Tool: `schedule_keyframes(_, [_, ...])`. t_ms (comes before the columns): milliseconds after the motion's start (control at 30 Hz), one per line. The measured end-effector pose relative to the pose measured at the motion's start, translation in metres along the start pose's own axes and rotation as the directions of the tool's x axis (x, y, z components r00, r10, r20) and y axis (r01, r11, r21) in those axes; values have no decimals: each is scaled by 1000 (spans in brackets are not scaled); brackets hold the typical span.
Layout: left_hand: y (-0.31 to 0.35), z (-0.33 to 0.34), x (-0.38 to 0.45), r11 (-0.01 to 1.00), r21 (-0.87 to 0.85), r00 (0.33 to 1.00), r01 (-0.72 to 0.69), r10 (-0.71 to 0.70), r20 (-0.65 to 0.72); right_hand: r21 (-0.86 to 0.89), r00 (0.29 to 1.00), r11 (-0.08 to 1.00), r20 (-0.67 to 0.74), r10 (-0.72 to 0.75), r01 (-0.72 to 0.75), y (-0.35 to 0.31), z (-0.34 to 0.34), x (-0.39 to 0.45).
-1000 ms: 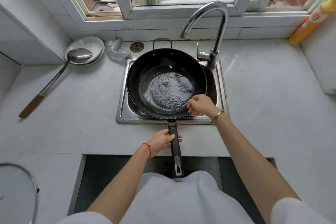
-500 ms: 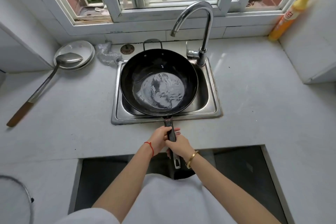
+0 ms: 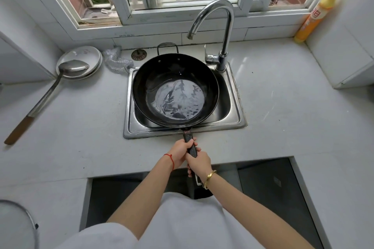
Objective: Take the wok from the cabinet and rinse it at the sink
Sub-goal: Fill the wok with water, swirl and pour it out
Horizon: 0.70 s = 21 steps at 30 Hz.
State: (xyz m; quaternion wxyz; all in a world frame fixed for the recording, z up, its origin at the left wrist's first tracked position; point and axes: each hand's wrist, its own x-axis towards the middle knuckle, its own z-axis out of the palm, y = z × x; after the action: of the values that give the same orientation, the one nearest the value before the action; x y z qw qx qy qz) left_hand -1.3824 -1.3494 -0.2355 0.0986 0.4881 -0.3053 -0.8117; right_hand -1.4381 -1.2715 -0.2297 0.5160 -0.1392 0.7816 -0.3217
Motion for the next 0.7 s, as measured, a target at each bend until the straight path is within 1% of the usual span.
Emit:
schedule_keyframes(100, [-1, 1, 1, 1000, 1, 1000, 2, -2, -3, -25, 1000, 1000, -25, -3, 2, 0, 1, 0])
schedule_keyframes(300, [0, 3, -1, 1000, -9, 1000, 5, -5, -19, 0, 996, 1000, -86, -9, 9, 2, 6, -3])
schedule_keyframes(433, [1, 5, -5, 999, -33, 1000, 5, -6, -29, -29, 988, 998, -143, -65, 61, 5, 10, -5])
schedule_keyframes(600, [2, 9, -12, 985, -170, 999, 23, -18, 30, -139, 962, 978, -207, -179, 152, 3, 4, -12])
schedule_keyframes(700, [2, 12, -15, 982, -186, 998, 11, 2, 71, -185, 949, 964, -220, -228, 188, 1, -2, -15])
